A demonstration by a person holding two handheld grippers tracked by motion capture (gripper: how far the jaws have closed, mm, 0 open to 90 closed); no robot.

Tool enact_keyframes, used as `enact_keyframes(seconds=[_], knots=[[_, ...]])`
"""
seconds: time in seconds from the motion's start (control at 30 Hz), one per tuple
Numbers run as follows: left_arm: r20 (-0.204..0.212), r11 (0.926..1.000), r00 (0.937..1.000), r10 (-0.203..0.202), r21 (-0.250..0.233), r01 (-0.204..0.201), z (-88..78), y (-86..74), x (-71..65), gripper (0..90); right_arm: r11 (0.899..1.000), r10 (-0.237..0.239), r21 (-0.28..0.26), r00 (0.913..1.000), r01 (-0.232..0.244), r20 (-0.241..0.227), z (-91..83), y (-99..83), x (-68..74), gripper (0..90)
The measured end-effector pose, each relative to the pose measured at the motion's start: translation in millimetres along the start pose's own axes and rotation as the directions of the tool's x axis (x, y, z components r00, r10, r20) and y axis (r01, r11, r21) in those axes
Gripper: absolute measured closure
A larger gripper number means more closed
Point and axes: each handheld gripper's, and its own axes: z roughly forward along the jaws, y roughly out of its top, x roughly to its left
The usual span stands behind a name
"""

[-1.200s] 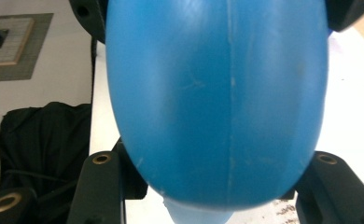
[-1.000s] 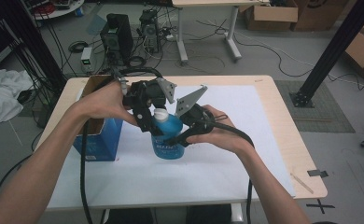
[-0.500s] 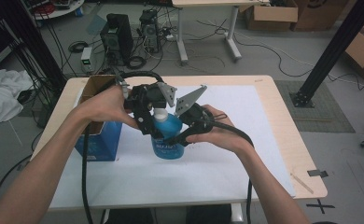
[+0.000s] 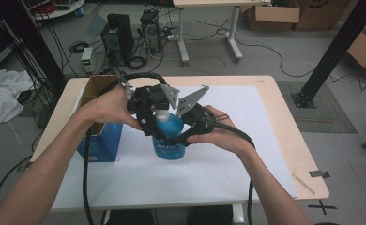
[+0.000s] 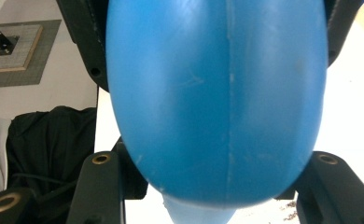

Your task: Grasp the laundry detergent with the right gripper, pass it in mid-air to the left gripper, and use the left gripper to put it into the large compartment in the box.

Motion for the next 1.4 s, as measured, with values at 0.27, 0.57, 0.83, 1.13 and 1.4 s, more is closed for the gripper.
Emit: enact_keyframes(seconds=[0.27, 0.57, 0.83, 1.13, 1.4], knots=[[0.010, 1.0000, 0.9999, 0.003, -0.005, -0.003, 1.9, 0.3, 0.2, 28.8, 1.000, 0.002, -0.003, 1.0000, -0.002, 0.004, 0.3, -0.1, -0.4, 45.4], [0.016, 1.0000, 0.9999, 0.001, -0.007, -0.001, 4.2, -1.8, 1.0, 31.5, 1.000, 0.002, 0.002, 1.0000, -0.002, 0.004, 1.6, 0.0, 0.6, 45.4], [0.017, 0.9999, 0.9998, 0.012, -0.013, -0.012, 3.9, -2.1, 0.6, 35.3, 1.000, 0.002, 0.004, 1.0000, -0.002, 0.004, 2.6, 0.2, 0.8, 45.3], [0.016, 0.9997, 0.9996, 0.021, -0.012, -0.021, 4.8, -2.1, -0.5, 37.7, 1.000, 0.001, 0.002, 1.0000, -0.001, 0.002, 2.9, -0.4, 1.4, 45.3], [0.003, 0.9987, 0.9994, 0.034, -0.037, -0.034, 3.6, -2.6, -2.1, 38.1, 1.000, 0.001, -0.004, 1.0000, -0.001, 0.002, 1.9, -0.1, 1.8, 45.2]])
